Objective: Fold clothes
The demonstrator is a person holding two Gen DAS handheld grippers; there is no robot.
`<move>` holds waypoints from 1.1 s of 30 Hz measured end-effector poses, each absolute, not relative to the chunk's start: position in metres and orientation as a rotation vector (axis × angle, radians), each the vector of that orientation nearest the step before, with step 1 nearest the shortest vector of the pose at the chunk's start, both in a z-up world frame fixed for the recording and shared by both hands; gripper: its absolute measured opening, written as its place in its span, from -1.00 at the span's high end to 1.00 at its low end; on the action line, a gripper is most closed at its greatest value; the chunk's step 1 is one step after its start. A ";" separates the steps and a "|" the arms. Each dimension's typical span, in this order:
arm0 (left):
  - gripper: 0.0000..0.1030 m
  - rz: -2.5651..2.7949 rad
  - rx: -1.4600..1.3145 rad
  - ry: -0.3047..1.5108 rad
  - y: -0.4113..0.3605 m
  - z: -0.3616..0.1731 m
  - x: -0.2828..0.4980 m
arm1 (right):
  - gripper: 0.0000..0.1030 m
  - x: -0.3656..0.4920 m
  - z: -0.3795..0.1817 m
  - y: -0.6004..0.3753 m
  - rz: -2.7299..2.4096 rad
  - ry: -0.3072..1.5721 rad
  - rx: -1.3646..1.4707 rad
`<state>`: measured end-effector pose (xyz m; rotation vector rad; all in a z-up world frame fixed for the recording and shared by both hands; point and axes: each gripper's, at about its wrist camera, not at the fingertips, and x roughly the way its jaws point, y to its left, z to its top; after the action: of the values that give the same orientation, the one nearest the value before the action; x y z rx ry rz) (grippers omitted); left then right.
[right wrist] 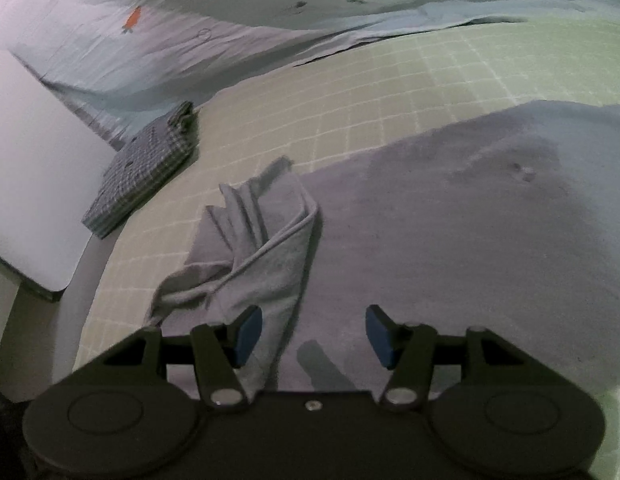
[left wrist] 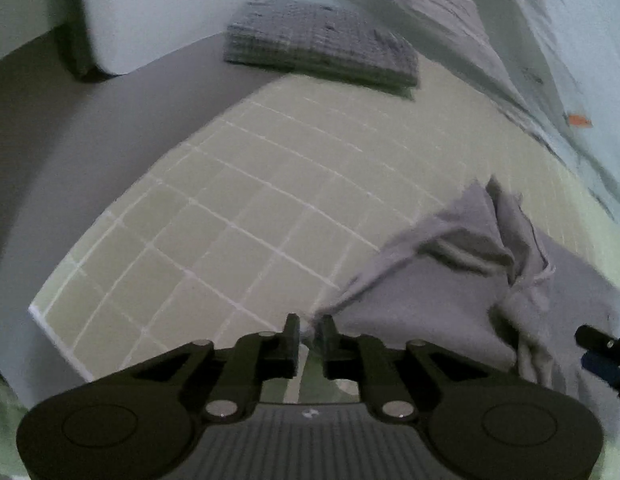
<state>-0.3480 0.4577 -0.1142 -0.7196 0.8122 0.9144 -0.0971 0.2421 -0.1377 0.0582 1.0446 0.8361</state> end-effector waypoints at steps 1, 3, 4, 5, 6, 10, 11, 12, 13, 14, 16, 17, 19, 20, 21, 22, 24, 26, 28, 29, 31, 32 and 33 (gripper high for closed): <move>0.34 0.913 -0.706 0.800 0.459 -0.111 -0.350 | -0.14 -0.095 -0.138 0.247 0.840 1.044 0.056; 0.04 0.899 -0.662 0.785 0.460 -0.105 -0.349 | -0.14 -0.092 -0.139 0.258 0.847 1.043 0.053; -0.10 0.886 -0.635 0.782 0.460 -0.102 -0.346 | -0.14 -0.089 -0.140 0.263 0.851 1.041 0.053; -0.14 0.869 -0.605 0.785 0.460 -0.100 -0.340 | -0.14 -0.087 -0.140 0.268 0.855 1.039 0.053; -0.19 0.849 -0.576 0.790 0.460 -0.099 -0.333 | -0.14 -0.083 -0.141 0.274 0.857 1.038 0.054; -0.27 0.740 -0.460 0.843 0.461 -0.102 -0.299 | -0.10 -0.075 -0.144 0.294 0.873 1.034 0.048; -0.27 0.713 -0.438 0.852 0.461 -0.105 -0.290 | -0.05 -0.074 -0.146 0.299 0.874 1.032 0.045; -0.27 0.690 -0.431 0.857 0.461 -0.108 -0.282 | -0.01 -0.072 -0.147 0.304 0.873 1.033 0.042; -0.26 0.666 -0.432 0.863 0.462 -0.111 -0.273 | 0.06 -0.070 -0.148 0.308 0.871 1.035 0.042; -0.26 0.647 -0.433 0.868 0.464 -0.114 -0.266 | 0.10 -0.068 -0.150 0.313 0.870 1.039 0.046; -0.26 0.622 -0.434 0.880 0.468 -0.122 -0.251 | 0.12 -0.063 -0.154 0.321 0.864 1.047 0.050; -0.26 0.614 -0.432 0.888 0.470 -0.126 -0.245 | 0.18 -0.061 -0.157 0.326 0.857 1.052 0.040; -0.21 0.618 -0.422 0.904 0.471 -0.134 -0.236 | 0.27 -0.060 -0.160 0.333 0.854 1.029 -0.004; -0.19 0.628 -0.420 0.899 0.472 -0.136 -0.235 | 0.32 -0.060 -0.160 0.336 0.855 1.012 -0.027; -0.12 0.637 -0.419 0.895 0.472 -0.137 -0.233 | 0.59 -0.059 -0.161 0.337 0.859 0.998 -0.041; 0.10 0.646 -0.417 0.890 0.473 -0.139 -0.232 | 0.93 -0.058 -0.161 0.334 0.867 0.987 -0.042; 0.54 0.672 -0.424 0.884 0.477 -0.140 -0.233 | 0.94 -0.055 -0.157 0.324 0.854 0.952 -0.019; 0.73 0.687 -0.459 0.873 0.485 -0.141 -0.239 | 0.94 -0.053 -0.148 0.306 0.823 0.905 0.025; 0.87 0.682 -0.517 0.853 0.494 -0.142 -0.246 | 0.94 -0.048 -0.136 0.282 0.764 0.851 0.050; 0.87 0.676 -0.537 0.846 0.497 -0.143 -0.249 | 0.94 -0.045 -0.130 0.269 0.729 0.824 0.056; 0.85 0.665 -0.551 0.842 0.500 -0.143 -0.252 | 0.93 -0.038 -0.122 0.245 0.650 0.789 0.061; 0.85 0.661 -0.550 0.843 0.501 -0.143 -0.252 | 0.89 -0.032 -0.126 0.236 0.590 0.810 0.046; 0.85 0.659 -0.547 0.846 0.502 -0.144 -0.251 | 0.81 -0.025 -0.131 0.227 0.529 0.830 0.032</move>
<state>-0.2515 0.5017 -0.1437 -0.5472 0.8459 0.6590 -0.0255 0.2272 -0.1307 0.0322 0.8301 0.5293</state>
